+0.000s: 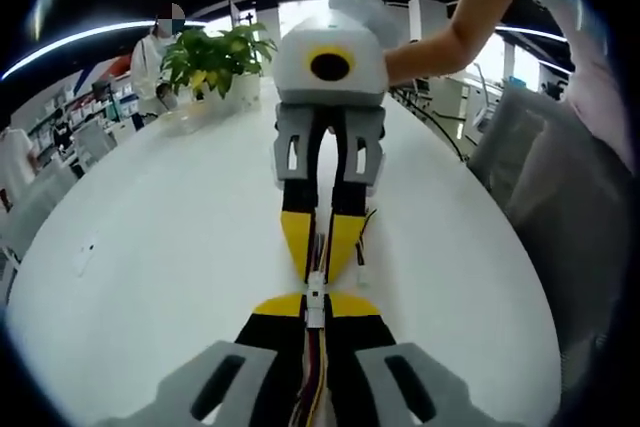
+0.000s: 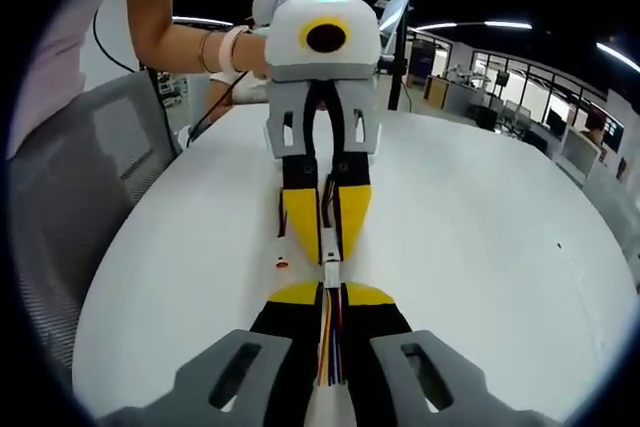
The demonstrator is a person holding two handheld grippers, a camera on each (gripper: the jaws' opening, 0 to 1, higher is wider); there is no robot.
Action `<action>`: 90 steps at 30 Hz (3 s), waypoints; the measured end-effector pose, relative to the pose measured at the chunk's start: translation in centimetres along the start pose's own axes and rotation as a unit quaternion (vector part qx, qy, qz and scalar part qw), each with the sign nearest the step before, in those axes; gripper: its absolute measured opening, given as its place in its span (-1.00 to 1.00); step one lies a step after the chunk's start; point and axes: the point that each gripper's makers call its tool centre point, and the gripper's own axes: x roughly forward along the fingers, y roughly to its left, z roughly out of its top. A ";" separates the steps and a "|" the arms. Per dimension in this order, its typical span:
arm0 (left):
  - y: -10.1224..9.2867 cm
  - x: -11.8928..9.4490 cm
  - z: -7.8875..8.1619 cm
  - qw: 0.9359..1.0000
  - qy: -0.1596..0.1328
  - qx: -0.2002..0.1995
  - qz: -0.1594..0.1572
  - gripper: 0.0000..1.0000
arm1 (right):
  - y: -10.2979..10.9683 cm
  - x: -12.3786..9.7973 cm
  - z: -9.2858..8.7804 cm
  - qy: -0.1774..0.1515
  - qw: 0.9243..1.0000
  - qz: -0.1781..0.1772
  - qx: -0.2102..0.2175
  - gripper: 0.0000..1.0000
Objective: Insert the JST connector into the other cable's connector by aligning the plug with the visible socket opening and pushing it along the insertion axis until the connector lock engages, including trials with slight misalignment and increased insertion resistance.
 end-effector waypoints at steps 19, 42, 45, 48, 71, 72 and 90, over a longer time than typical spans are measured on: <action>-0.8 0.8 0.3 1.000 0.008 0.008 -0.016 -1.00 | 1.0 0.1 0.4 0.021 1.000 0.008 -0.016 -0.93; 0.7 1.4 0.2 1.000 -0.009 0.029 -0.008 -1.00 | 0.2 -0.1 0.3 0.007 0.998 -0.001 -0.059 -0.94; 0.9 1.5 -0.1 1.000 -0.007 0.029 -0.007 -1.00 | 0.1 0.2 0.1 0.006 0.998 0.000 -0.057 -0.94; 0.8 1.5 -0.4 1.000 -0.006 0.024 -0.007 -1.00 | 0.0 0.4 -0.1 0.007 0.998 0.003 -0.056 -0.93; 0.8 2.0 -1.7 1.000 -0.012 -0.007 -0.010 -0.99 | -0.9 1.4 -1.4 0.005 0.999 0.014 -0.040 -0.92; 0.7 2.0 -1.8 1.000 -0.012 -0.008 -0.010 -0.99 | -0.9 1.4 -1.5 0.005 0.999 0.014 -0.040 -0.92; 0.8 1.9 -2.0 1.000 -0.008 -0.016 -0.009 -0.93 | -0.3 1.5 -1.1 -0.002 1.000 0.017 -0.019 -0.90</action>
